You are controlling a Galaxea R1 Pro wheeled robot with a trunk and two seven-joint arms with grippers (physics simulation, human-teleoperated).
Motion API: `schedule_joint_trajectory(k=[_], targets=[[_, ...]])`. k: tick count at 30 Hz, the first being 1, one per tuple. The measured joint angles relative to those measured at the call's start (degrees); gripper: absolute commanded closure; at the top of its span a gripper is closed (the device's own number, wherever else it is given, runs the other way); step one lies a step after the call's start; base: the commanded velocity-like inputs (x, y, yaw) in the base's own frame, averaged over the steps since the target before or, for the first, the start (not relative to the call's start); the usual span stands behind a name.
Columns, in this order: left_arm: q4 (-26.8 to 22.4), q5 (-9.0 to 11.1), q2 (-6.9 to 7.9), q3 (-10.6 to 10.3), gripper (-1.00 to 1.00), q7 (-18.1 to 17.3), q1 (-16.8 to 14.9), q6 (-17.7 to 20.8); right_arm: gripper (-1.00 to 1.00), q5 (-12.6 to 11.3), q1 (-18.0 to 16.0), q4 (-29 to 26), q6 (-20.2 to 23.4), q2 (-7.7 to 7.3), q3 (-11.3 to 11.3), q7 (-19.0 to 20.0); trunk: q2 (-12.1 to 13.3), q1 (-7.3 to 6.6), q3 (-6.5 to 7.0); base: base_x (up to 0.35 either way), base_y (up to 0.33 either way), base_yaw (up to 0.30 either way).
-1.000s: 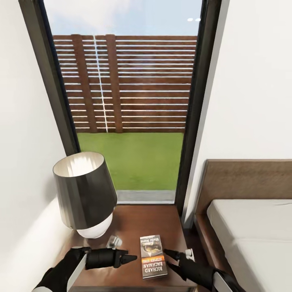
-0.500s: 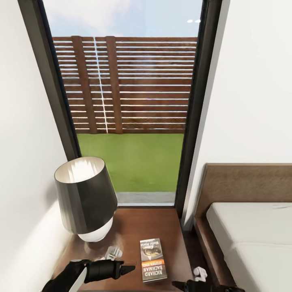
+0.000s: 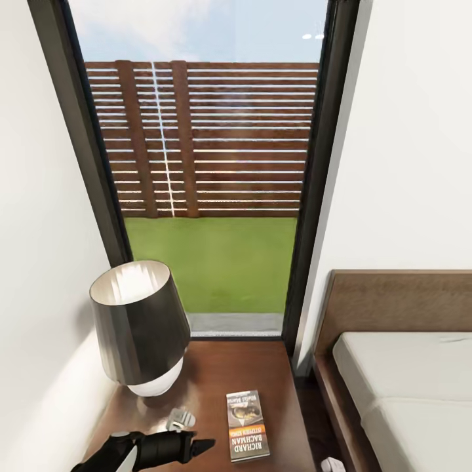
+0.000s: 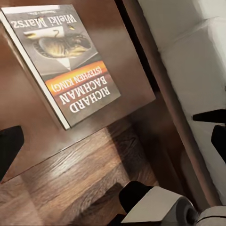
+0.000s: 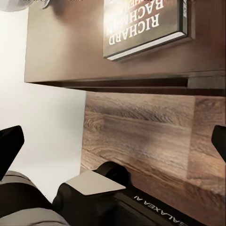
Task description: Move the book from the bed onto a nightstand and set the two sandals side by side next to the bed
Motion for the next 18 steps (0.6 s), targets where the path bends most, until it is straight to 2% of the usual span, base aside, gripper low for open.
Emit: schedule_joint_trajectory(k=[2, 4, 6, 9, 13, 18], targets=[[0.2, 0.0, -0.28, 0.0, -1.00, 3.1, 0.0, 0.0, -1.00, 0.0, 0.0, 0.4, -0.4, 0.00, 0.0, -0.4, 0.8, -0.44, 0.36, 0.000, 0.000, 0.000], [0.6, 0.0, -1.27, -0.1, -1.00, 7.2, 0.1, -0.1, -1.00, 0.0, 0.1, 1.1, -0.7, 0.00, 0.1, -1.9, 1.6, -0.88, 0.72, 0.000, 0.000, 0.000], [2.2, 0.0, -2.41, -0.1, -1.00, 9.8, 0.1, -0.1, -1.00, 0.0, 0.1, 1.7, -0.9, 0.00, 0.0, -3.5, 2.4, -1.32, 1.08, 0.000, 0.000, 0.000], [4.3, 0.0, -3.24, 0.0, -1.00, 11.3, 0.1, -1.0, -1.00, 0.0, 0.1, 2.0, -1.0, 0.00, 0.0, -4.5, 3.6, -1.98, 1.62, 0.000, 0.000, 0.000], [7.4, 0.0, -3.34, 0.0, -1.00, 12.1, 0.1, -3.9, -1.00, 0.0, 0.2, 2.1, -1.0, 0.00, 0.0, -4.8, 5.2, -2.86, 2.33, 0.000, 0.000, 0.000], [13.7, 0.0, -3.35, 0.2, -1.00, 16.5, 0.1, -9.2, -1.00, 0.0, 0.2, 2.2, -1.1, 0.00, 0.0, -5.0, 7.2, -3.95, 3.23, 0.000, 0.000, 0.000]])
